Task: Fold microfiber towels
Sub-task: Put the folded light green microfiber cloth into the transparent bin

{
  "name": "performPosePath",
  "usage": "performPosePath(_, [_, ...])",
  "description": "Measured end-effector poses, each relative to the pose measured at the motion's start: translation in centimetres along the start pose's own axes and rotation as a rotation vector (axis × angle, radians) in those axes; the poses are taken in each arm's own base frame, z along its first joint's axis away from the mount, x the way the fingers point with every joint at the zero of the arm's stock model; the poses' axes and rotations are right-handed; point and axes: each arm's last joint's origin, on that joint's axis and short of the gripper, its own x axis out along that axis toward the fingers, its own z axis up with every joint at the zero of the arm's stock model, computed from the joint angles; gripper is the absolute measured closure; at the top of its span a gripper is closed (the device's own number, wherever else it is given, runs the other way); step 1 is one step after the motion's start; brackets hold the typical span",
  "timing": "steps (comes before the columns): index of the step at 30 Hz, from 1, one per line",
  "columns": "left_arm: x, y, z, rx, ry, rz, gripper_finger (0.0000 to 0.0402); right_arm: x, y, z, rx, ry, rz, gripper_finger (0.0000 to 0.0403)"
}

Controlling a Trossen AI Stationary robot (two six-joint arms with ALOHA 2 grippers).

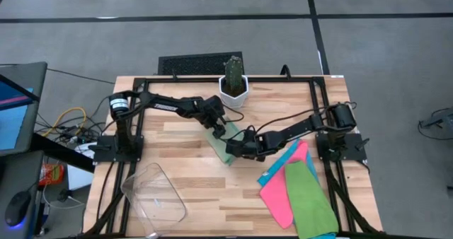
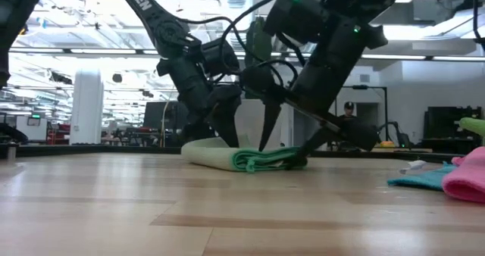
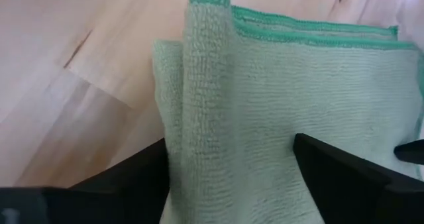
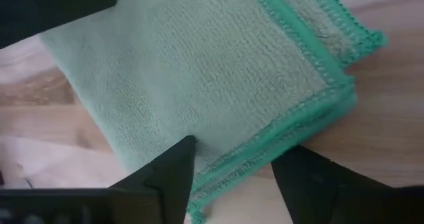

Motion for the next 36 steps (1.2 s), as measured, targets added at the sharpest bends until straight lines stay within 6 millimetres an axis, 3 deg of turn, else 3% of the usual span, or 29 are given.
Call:
performPosePath(11, [0.3,0.0,-0.1,-0.015,-0.009,0.01,0.0293,1.3,0.3,1.1,-0.104,-0.023,0.043,0.0368])
performPosePath(16, [0.2,-0.4,0.1,-0.031,0.028,-0.085,0.0385,0.9,1.5,1.0,-0.183,-0.023,0.097,0.0379])
performPosePath(21, [-1.5,-1.2,-0.6,-0.068,0.129,-0.113,0.0388,-0.4,4.0,0.0,-0.283,-0.019,0.123,0.0379])
performPosePath(28, [-7.4,-3.9,-2.1,-0.035,0.144,-0.001,0.0392,-4.1,7.9,-3.4,-0.372,0.004,0.246,0.0379])
performPosePath(36, [-13.9,-8.2,-6.1,-0.046,0.117,0.088,0.0391,-8.5,12.6,-5.5,-0.513,0.003,0.428,0.0379])
